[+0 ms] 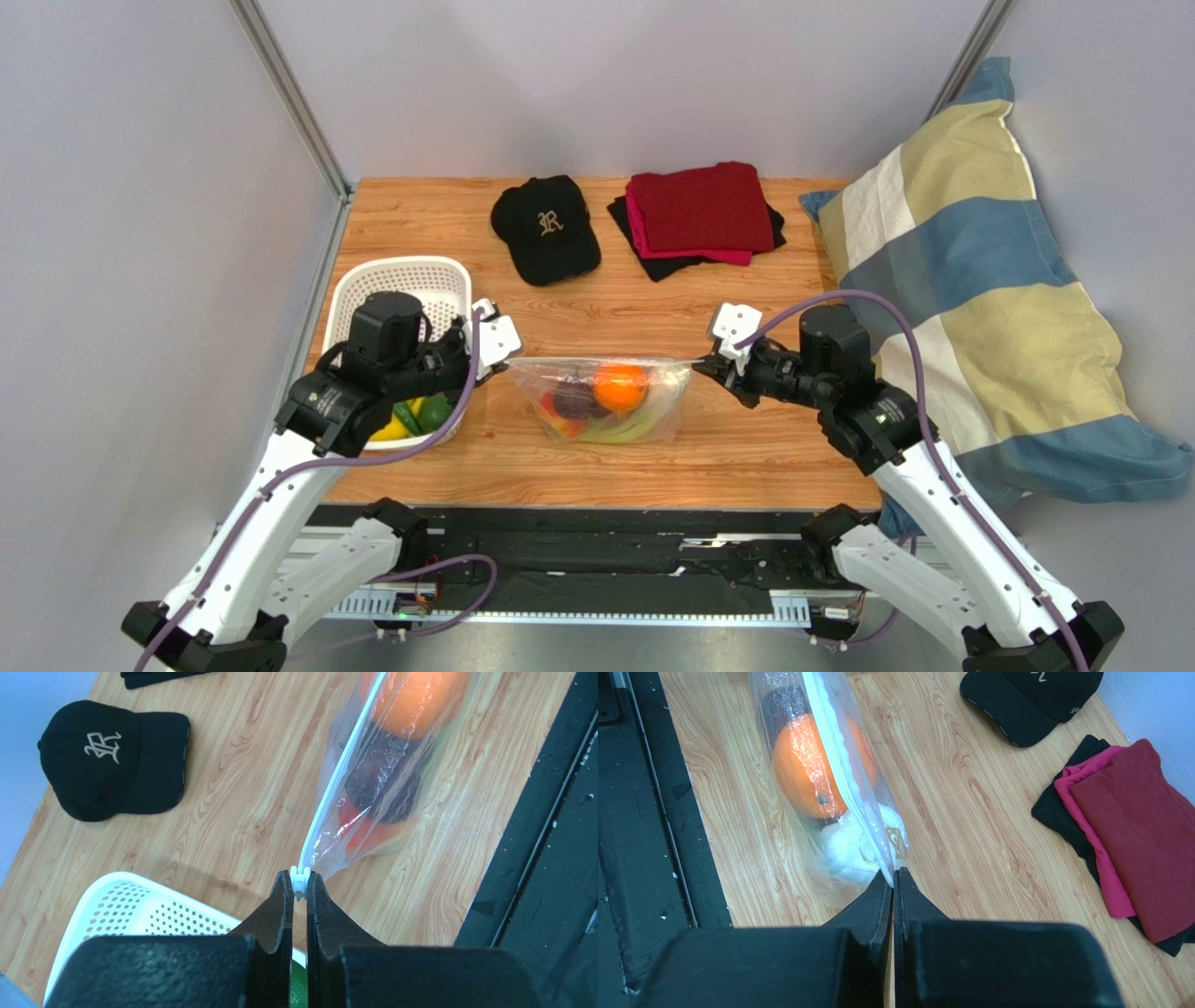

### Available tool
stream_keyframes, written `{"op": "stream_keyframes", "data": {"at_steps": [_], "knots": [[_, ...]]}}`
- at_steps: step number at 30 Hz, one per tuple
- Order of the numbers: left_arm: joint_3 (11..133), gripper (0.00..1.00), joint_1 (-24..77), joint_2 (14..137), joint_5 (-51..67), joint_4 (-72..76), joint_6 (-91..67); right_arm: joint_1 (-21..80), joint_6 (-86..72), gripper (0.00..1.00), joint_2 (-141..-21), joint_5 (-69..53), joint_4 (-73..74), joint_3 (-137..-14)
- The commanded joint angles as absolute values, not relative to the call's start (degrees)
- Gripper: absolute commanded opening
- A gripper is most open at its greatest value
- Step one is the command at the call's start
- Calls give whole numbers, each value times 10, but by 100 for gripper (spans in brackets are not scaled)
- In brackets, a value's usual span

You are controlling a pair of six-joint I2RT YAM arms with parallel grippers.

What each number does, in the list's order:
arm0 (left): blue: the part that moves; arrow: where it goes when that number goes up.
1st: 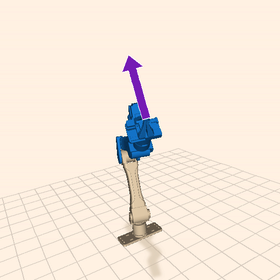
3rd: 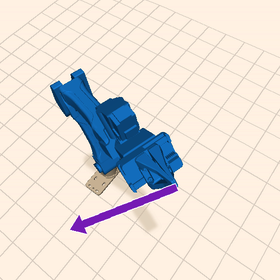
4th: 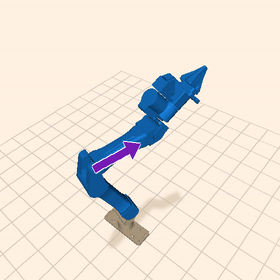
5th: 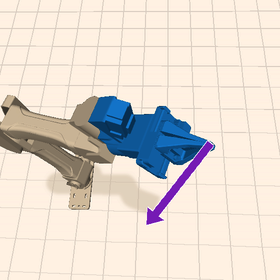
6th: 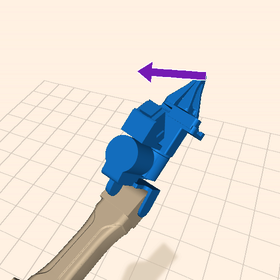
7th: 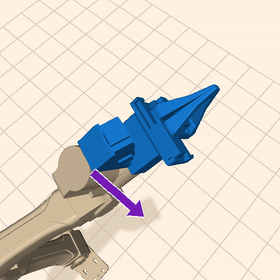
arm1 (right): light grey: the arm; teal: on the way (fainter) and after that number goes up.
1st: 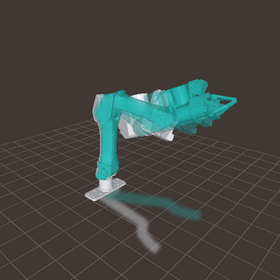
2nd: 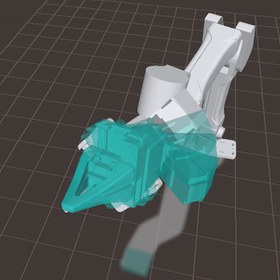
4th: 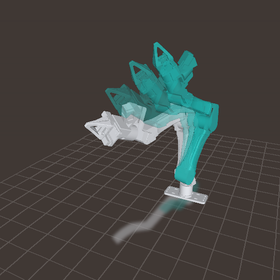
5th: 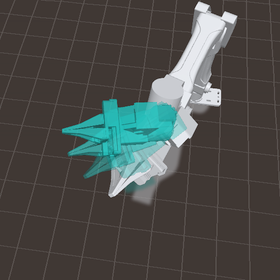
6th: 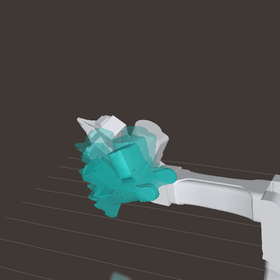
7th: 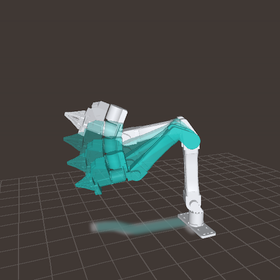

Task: Place the food in the zip-top bag and seal the zipper
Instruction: Zip the zipper food storage bag at the center of the board, then place the zipper food storage bag at the center of the board.

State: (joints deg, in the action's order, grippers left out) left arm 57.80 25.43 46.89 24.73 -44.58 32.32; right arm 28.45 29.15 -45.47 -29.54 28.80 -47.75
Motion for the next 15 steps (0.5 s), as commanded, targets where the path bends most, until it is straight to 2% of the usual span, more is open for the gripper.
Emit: {"op": "stream_keyframes", "data": {"at_steps": [1,9,15], "knots": [[578,0,240,433,196,-490,350,272,286,0,-433,-250,309,-505],[666,0,240,436,342,-593,343,273,242,0,-417,-308,382,-556],[685,0,241,478,375,-635,323,278,208,0,-417,-321,447,-564]]}}
